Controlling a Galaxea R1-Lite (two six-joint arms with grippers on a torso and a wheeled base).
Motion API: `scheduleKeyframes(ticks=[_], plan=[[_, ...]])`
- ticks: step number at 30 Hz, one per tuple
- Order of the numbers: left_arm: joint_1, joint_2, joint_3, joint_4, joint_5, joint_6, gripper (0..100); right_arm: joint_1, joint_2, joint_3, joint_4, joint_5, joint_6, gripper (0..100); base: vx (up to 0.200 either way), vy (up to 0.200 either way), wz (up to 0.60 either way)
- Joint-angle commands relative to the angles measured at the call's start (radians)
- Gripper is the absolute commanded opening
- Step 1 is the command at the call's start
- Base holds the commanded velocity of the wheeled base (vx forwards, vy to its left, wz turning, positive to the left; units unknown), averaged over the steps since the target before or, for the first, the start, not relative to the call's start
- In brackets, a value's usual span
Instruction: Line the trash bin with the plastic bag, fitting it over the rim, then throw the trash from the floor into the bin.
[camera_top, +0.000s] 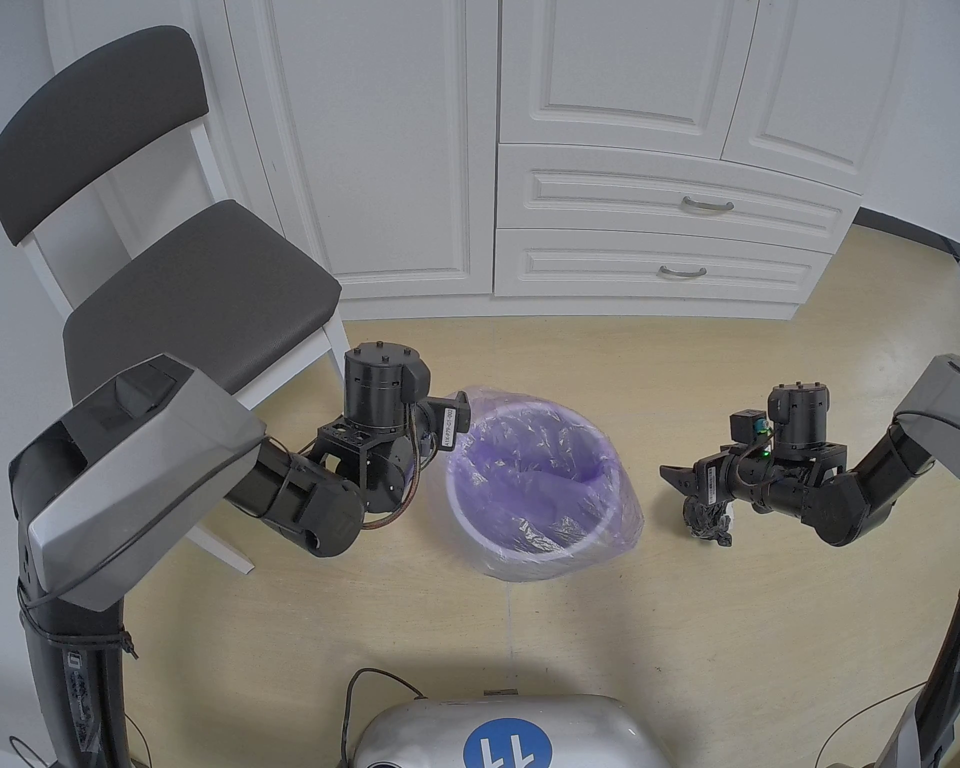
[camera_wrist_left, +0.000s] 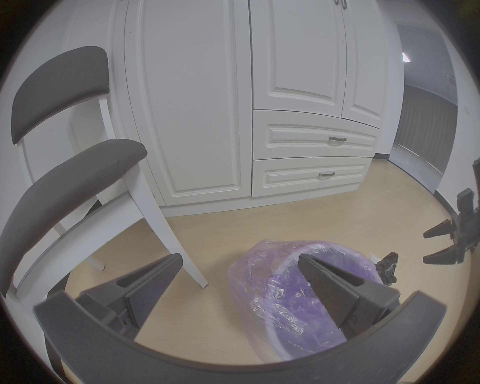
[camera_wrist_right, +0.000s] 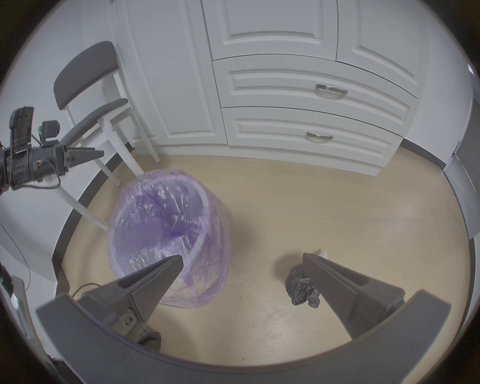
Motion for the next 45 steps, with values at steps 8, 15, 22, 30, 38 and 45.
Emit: scheduleKeyframes(ticks=[8,15,22,30,38,45], plan=[[-0.002,-0.06,0.067,0.018,0.005,-0.015,100,0.0,-0.141,0.017,0.011,-0.004,0.043,100,0.0,0.0,0.0],[-0.006,-0.086,0.104,0.018,0.005,-0.078,100,0.072,-0.138,-0.009,0.017,-0.129,0.153,100,0.0,0.0,0.0],[-0.005,-0.122,0.113,0.018,0.003,-0.145,100,0.123,-0.125,-0.142,0.134,-0.185,0.35,100,0.0,0.0,0.0],[-0.02,-0.132,0.062,0.057,-0.003,-0.154,100,0.123,-0.119,-0.31,0.387,-0.185,0.519,100,0.0,0.0,0.0],[-0.014,-0.108,-0.021,0.169,-0.008,-0.181,100,0.127,-0.088,-0.342,0.392,-0.188,0.525,100,0.0,0.0,0.0],[-0.006,-0.095,-0.031,0.183,-0.004,-0.196,100,0.166,-0.055,-0.412,0.451,-0.22,0.595,100,0.0,0.0,0.0]])
